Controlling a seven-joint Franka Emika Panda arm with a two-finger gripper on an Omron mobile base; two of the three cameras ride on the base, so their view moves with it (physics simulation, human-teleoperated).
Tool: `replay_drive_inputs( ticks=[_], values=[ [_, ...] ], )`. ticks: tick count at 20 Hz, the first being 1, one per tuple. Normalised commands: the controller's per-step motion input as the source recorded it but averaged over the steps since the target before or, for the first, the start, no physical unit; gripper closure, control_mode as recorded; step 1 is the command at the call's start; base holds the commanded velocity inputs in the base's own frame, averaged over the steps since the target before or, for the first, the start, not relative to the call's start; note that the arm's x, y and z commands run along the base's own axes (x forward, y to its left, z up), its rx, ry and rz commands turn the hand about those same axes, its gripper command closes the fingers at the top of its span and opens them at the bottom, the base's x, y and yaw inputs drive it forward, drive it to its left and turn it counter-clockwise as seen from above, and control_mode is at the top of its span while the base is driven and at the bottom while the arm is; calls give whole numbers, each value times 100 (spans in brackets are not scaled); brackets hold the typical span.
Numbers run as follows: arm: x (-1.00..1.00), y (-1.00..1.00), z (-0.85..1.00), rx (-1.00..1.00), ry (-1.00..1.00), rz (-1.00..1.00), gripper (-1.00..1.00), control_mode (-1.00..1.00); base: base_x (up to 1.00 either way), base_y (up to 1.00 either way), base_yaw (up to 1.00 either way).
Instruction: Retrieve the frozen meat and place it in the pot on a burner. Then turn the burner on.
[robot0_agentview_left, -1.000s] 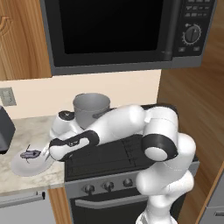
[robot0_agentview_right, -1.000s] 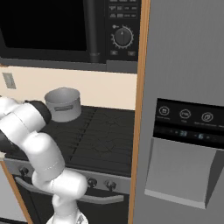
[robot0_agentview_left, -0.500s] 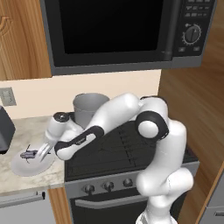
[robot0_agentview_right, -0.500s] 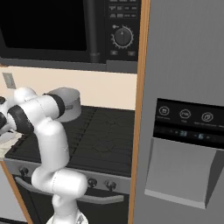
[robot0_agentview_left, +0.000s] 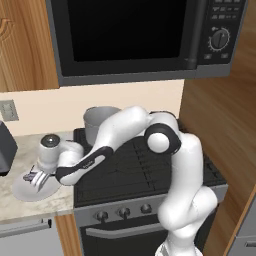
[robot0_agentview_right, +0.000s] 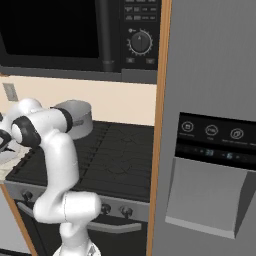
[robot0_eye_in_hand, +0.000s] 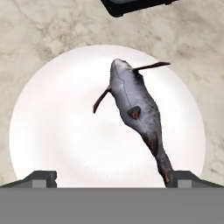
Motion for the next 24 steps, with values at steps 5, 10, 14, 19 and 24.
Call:
replay_drive_inputs(
  ticks=[5, 10, 14, 19, 24],
  values=[
    [8, 5, 0, -7, 0, 0, -100, -100, 0, 0, 0],
    [12, 0, 0, -3, 0, 0, -100, -100, 0, 0, 0],
    [16, 0, 0, -1, 0, 0, -100, -100, 0, 0, 0],
    [22, 0, 0, 0, 0, 0, -100, -100, 0, 0, 0],
    [34, 0, -4, 0, 3, 4, -100, -100, 0, 0, 0]
  ],
)
